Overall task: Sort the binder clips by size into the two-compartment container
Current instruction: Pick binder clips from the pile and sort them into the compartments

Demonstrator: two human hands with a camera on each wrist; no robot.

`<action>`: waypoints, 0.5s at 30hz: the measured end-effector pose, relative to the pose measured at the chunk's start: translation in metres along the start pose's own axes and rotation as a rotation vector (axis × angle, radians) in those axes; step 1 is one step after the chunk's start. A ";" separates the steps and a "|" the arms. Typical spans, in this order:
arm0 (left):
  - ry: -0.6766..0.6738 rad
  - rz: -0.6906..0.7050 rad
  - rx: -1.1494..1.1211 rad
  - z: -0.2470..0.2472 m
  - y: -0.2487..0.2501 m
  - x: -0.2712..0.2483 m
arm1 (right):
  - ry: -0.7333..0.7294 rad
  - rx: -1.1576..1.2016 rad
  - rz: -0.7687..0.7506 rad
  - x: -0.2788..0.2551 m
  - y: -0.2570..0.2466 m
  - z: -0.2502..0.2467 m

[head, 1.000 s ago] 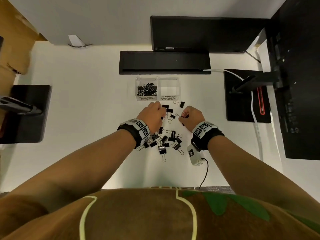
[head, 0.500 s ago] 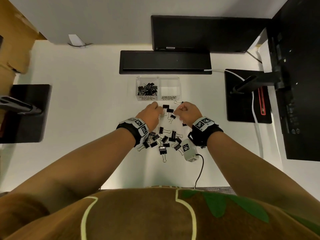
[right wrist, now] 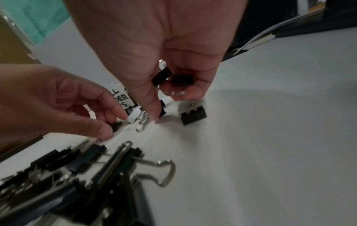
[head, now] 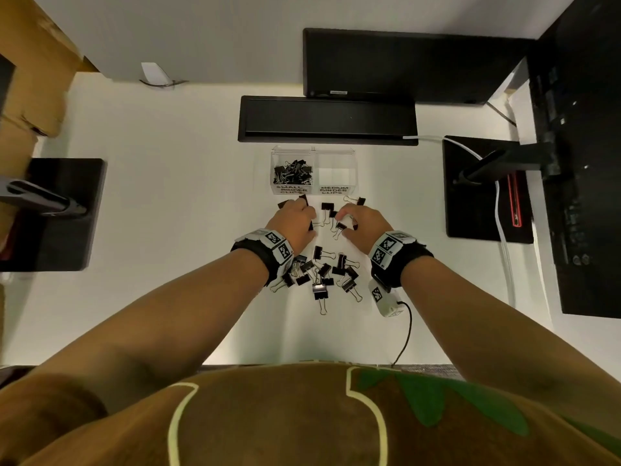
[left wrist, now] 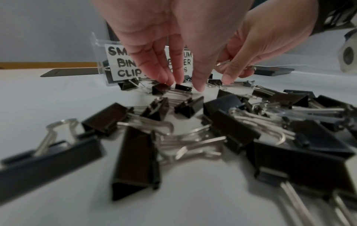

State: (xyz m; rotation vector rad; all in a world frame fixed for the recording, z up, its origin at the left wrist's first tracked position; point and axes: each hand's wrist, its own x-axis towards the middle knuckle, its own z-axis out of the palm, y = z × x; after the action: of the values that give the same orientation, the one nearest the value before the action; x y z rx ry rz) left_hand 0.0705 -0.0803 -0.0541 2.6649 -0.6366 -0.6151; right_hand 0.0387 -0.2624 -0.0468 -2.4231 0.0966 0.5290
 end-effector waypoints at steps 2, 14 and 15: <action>-0.001 0.006 0.041 0.001 0.003 0.001 | -0.008 -0.015 0.027 -0.001 0.000 0.002; 0.308 -0.071 -0.235 -0.039 0.003 0.010 | -0.040 0.014 0.100 -0.002 -0.002 0.010; 0.324 -0.084 -0.212 -0.047 0.001 0.014 | -0.047 0.025 0.108 -0.002 -0.004 0.009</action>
State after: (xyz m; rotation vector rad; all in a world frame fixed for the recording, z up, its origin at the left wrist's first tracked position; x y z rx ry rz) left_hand 0.1041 -0.0782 -0.0189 2.5209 -0.3488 -0.2440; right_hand 0.0344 -0.2539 -0.0503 -2.3894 0.2142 0.6299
